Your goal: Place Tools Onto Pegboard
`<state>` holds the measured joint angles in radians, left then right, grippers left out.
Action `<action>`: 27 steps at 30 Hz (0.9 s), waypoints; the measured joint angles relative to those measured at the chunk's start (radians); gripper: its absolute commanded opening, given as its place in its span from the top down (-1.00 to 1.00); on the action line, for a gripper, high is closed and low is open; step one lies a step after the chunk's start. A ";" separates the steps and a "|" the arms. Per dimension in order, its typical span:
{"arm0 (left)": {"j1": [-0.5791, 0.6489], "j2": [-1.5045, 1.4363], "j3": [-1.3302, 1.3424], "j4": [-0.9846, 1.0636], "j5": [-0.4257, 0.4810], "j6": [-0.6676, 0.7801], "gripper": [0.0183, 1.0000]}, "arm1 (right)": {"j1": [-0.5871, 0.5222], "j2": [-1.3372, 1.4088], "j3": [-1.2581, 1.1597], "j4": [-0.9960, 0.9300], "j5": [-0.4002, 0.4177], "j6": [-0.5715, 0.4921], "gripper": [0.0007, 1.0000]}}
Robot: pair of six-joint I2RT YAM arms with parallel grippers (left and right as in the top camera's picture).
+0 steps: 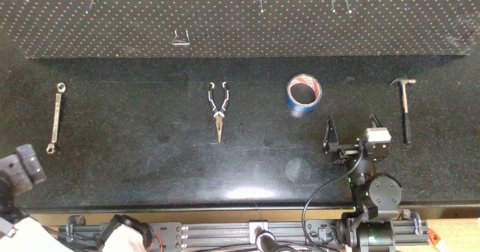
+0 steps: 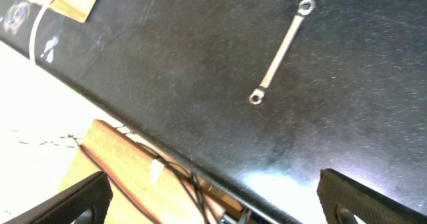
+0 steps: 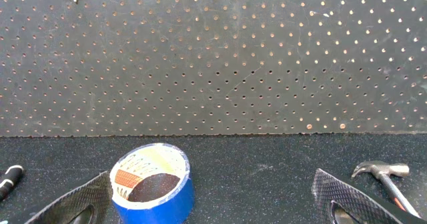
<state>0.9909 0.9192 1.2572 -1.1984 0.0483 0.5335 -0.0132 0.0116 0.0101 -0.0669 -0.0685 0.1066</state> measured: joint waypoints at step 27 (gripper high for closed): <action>0.080 0.549 -0.008 0.183 0.293 0.282 -1.00 | 0.000 0.000 0.000 0.000 0.000 0.000 -0.95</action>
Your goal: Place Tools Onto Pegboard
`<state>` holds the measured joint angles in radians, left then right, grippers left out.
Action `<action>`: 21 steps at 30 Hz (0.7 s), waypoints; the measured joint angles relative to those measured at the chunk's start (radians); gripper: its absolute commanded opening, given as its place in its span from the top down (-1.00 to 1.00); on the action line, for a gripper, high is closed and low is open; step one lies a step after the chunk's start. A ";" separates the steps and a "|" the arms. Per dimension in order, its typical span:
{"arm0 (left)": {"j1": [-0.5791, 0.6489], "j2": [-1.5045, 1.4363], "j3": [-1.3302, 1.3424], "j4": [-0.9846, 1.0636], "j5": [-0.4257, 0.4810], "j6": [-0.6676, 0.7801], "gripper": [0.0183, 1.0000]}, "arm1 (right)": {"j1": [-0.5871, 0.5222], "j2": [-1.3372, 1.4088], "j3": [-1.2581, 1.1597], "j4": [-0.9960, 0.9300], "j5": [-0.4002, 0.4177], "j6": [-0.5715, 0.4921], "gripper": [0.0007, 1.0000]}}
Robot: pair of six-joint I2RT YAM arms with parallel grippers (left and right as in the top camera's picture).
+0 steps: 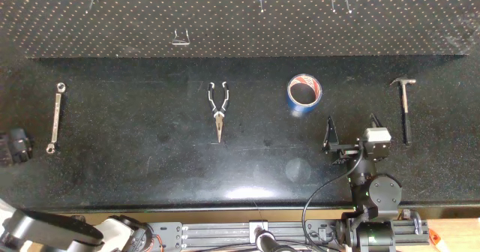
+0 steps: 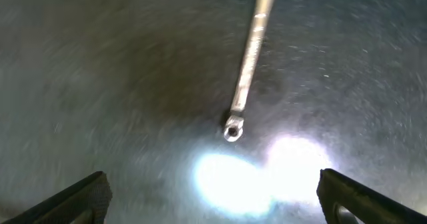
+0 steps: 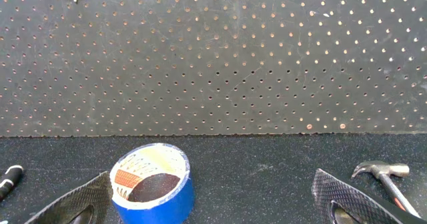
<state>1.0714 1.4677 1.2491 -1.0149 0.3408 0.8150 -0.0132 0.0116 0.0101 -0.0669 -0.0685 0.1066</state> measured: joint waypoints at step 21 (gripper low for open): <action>-0.098 0.231 -0.086 0.233 0.137 0.086 -0.99 | 0.000 0.000 0.000 0.000 0.000 0.000 -0.95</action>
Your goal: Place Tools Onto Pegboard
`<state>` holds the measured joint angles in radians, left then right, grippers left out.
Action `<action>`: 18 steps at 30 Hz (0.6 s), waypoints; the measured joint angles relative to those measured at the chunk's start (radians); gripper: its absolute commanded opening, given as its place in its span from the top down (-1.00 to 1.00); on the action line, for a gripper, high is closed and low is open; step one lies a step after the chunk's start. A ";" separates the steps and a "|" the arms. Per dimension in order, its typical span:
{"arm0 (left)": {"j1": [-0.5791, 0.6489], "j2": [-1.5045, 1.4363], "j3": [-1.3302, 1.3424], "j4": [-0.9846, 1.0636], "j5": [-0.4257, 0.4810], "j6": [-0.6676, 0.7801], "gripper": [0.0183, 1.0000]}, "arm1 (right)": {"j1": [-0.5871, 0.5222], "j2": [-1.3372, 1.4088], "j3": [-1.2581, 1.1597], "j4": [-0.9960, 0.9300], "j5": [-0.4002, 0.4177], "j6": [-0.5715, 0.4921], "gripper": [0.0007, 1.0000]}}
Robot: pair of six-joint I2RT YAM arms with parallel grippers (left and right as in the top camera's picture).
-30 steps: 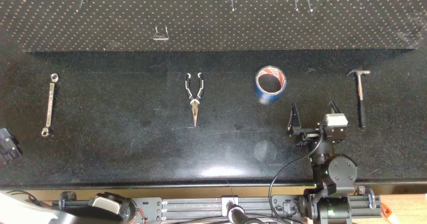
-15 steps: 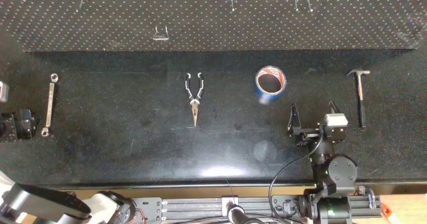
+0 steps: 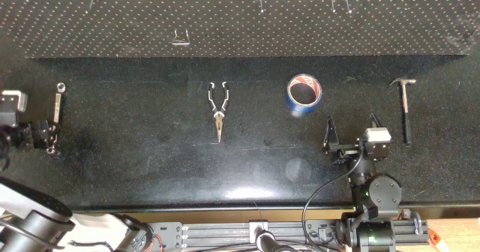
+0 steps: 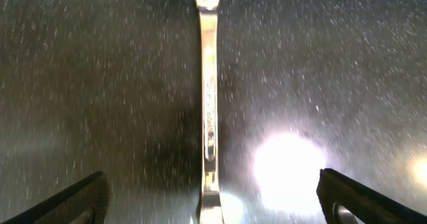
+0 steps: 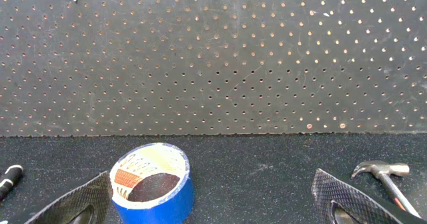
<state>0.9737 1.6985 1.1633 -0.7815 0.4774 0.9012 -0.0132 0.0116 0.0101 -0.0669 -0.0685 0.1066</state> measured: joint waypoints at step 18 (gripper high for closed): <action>-0.114 0.151 -0.002 0.168 -0.094 -0.138 -0.99 | 0.000 0.000 0.000 0.000 0.000 0.000 -0.95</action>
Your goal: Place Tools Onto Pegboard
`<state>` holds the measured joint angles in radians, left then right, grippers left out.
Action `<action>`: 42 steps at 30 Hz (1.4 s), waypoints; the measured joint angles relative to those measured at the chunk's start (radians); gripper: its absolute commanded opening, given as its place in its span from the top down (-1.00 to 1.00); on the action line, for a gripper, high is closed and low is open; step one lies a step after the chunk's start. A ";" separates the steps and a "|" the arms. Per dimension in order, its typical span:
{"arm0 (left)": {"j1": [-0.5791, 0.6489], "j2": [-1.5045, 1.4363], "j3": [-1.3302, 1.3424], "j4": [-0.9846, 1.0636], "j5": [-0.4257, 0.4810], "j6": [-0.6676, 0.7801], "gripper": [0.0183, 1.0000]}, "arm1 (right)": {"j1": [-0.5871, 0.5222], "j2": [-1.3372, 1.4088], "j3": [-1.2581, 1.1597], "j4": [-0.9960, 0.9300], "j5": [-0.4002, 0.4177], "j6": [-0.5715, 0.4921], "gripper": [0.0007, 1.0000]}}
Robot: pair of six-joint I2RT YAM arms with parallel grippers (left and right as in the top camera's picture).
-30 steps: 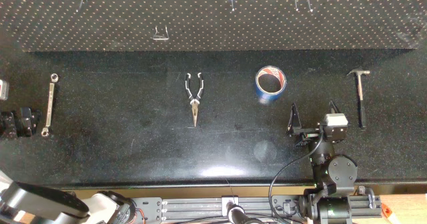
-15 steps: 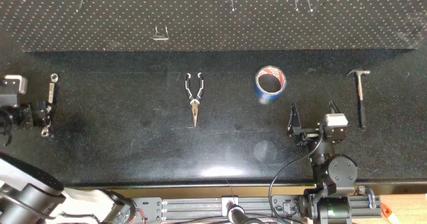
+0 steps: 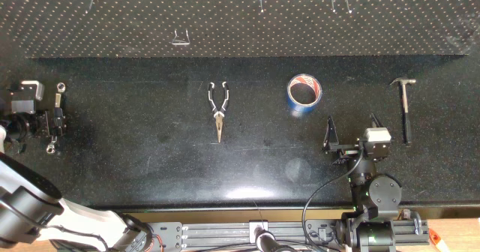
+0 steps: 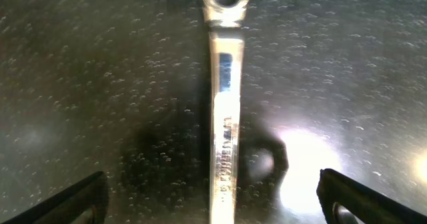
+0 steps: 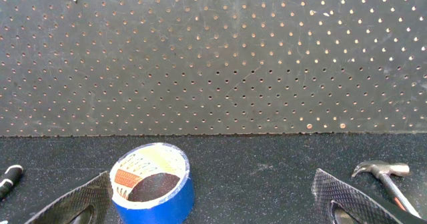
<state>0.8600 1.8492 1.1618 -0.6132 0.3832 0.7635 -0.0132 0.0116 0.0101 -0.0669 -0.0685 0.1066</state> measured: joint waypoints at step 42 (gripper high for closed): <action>-0.075 0.033 0.000 0.053 -0.107 -0.028 -0.11 | 0.000 0.000 0.000 0.000 0.000 0.000 -0.95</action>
<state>0.7853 1.8824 1.1614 -0.5602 0.2760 0.7357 -0.0132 0.0116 0.0101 -0.0669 -0.0685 0.1066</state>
